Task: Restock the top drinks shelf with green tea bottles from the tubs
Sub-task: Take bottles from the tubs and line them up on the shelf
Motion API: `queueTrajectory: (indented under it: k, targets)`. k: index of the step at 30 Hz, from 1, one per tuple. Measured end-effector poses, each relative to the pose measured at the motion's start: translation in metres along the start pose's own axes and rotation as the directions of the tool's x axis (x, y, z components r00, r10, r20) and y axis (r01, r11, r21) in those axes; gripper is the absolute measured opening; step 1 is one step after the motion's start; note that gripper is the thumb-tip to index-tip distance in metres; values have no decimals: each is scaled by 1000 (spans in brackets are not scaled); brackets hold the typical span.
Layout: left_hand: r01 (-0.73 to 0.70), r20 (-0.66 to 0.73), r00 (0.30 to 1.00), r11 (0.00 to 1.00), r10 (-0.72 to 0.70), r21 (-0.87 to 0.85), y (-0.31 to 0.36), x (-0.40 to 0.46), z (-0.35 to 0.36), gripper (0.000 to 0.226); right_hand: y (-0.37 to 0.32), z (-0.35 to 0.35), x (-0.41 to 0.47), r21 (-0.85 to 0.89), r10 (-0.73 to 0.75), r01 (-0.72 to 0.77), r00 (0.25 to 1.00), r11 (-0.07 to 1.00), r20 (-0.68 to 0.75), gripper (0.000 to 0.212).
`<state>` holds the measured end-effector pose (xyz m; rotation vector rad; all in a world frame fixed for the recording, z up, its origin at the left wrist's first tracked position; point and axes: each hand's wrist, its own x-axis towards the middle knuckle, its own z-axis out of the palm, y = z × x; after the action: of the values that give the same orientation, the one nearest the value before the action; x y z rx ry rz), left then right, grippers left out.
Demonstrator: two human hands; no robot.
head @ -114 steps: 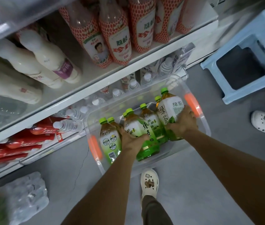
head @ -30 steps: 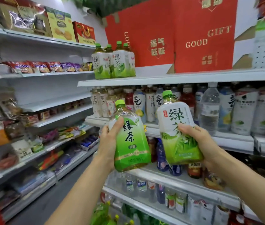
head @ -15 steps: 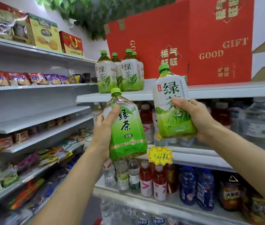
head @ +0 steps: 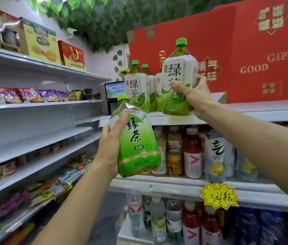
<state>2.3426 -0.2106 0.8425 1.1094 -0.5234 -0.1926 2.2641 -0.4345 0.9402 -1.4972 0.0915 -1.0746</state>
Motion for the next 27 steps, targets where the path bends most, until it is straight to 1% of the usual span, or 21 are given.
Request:
queueTrajectory:
  k: [5, 8, 10, 15, 18, 20, 22, 23, 24, 25, 27]
  targets:
    - [-5, 47, 999, 1000, 6, -26, 3, 22, -18, 83, 26, 21, 30, -176, -68, 71, 997, 982, 25, 82]
    - [0, 70, 998, 999, 3, -42, 4, 32, -24, 83, 36, 26, 48, -157, -30, 42, 997, 987, 76, 84]
    - [-12, 72, 997, 999, 16, -52, 4, 37, -26, 81, 40, 28, 57, -142, -10, 26, 994, 990, 111, 79]
    - [-19, 68, 997, 997, 24, -78, 4, 44, -30, 76, 51, 31, 75, -174, -3, 35, 983, 984, 183, 72]
    - [-22, 77, 997, 995, 29, -95, 4, 45, -27, 74, 55, 30, 82, -192, 3, 37, 979, 981, 204, 69]
    - [-31, 74, 997, 994, 39, -103, 5, 47, -21, 73, 56, 31, 83, -189, -2, 46, 974, 981, 225, 64]
    - [-54, 63, 996, 993, 61, -105, 5, 48, -13, 72, 57, 31, 82, -214, -25, 72, 977, 974, 213, 59]
    - [-56, 60, 996, 993, 62, -102, 6, 48, -8, 75, 57, 33, 81, -247, -27, 77, 979, 966, 200, 58]
    - [-49, 62, 997, 994, 55, -100, 6, 48, -4, 81, 56, 34, 78, -281, -20, 76, 980, 957, 197, 60]
    - [-39, 68, 997, 994, 46, -100, 5, 48, 0, 87, 55, 35, 77, -308, -19, 80, 981, 948, 195, 66]
    - [-39, 74, 996, 994, 46, -102, 4, 49, 6, 89, 46, 35, 68, -418, -3, 67, 988, 906, 153, 92]
